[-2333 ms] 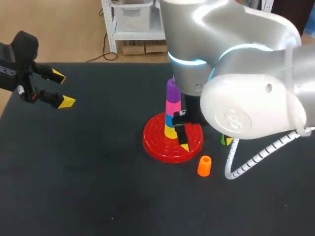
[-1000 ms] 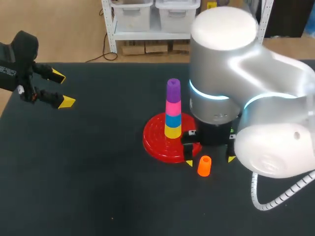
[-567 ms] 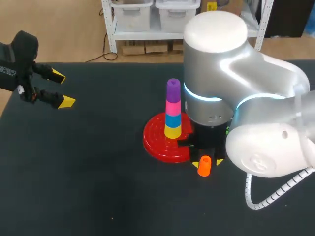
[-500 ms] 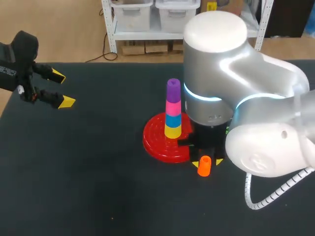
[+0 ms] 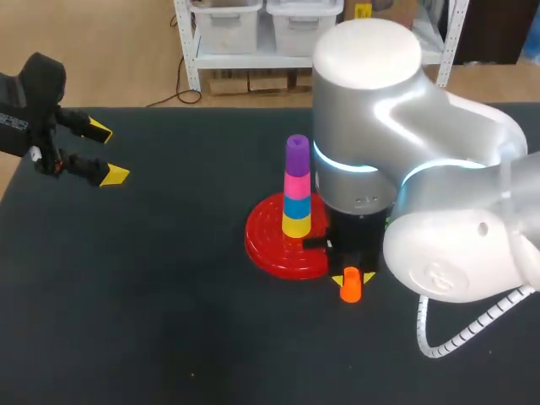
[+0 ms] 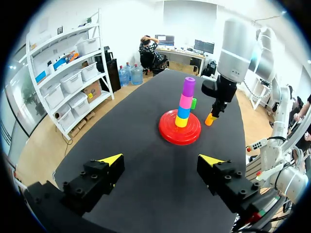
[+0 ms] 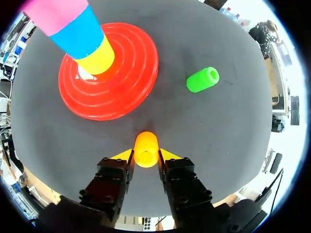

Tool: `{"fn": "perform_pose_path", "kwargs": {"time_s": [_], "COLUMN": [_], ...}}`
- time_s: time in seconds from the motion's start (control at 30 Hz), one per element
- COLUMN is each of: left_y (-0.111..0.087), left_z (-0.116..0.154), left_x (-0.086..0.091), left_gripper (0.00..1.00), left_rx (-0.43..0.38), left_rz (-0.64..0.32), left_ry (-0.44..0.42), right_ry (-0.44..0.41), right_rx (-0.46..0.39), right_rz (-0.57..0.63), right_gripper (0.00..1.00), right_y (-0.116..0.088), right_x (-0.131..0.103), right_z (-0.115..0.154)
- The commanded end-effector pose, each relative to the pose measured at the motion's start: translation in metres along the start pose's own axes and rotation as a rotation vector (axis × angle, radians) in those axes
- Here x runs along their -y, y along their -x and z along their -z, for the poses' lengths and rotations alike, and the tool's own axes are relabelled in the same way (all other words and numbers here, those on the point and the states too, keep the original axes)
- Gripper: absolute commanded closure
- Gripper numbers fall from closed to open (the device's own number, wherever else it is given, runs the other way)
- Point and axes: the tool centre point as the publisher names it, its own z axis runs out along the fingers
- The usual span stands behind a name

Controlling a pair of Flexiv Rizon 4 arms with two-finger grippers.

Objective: Pick up and stack the cylinders on the red base in this order: pink,purple,orange,green

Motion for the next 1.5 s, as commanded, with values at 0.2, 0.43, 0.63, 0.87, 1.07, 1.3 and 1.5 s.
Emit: {"fn": "perform_pose_path", "kwargs": {"time_s": [0.2,0.43,0.63,0.87,1.07,1.3,1.5], "left_y": [-0.001,-0.001,-0.001,-0.001,-0.001,-0.001,-0.001], "left_z": [-0.001,-0.001,-0.001,-0.001,-0.001,-0.001,-0.001], "left_x": [-0.001,-0.001,-0.001,-0.001,-0.001,-0.001,-0.001], "left_gripper": [0.00,0.00,0.00,0.00,0.00,0.00,0.00], "left_rx": [0.001,0.001,0.001,0.001,0.001,0.001,0.001], "left_rz": [-0.001,-0.001,-0.001,-0.001,-0.001,-0.001,-0.001], "left_ry": [-0.001,-0.001,-0.001,-0.001,-0.001,-0.001,-0.001], "right_ry": [0.007,0.040,0.078,0.102,0.076,0.032,0.032], "right_rx": [0.034,0.080,0.118,0.174,0.157,0.130,0.108], "right_rz": [0.000,-0.012,-0.009,-0.016,0.015,0.030,0.027], "right_gripper": [1.00,1.00,1.00,1.00,1.00,1.00,1.00], "right_y": [-0.001,0.018,0.046,0.085,0.103,0.114,0.115], "right_x": [0.009,0.003,-0.010,-0.026,-0.045,-0.060,-0.060], "right_z": [0.078,0.152,0.207,0.248,0.244,0.225,0.218]}}
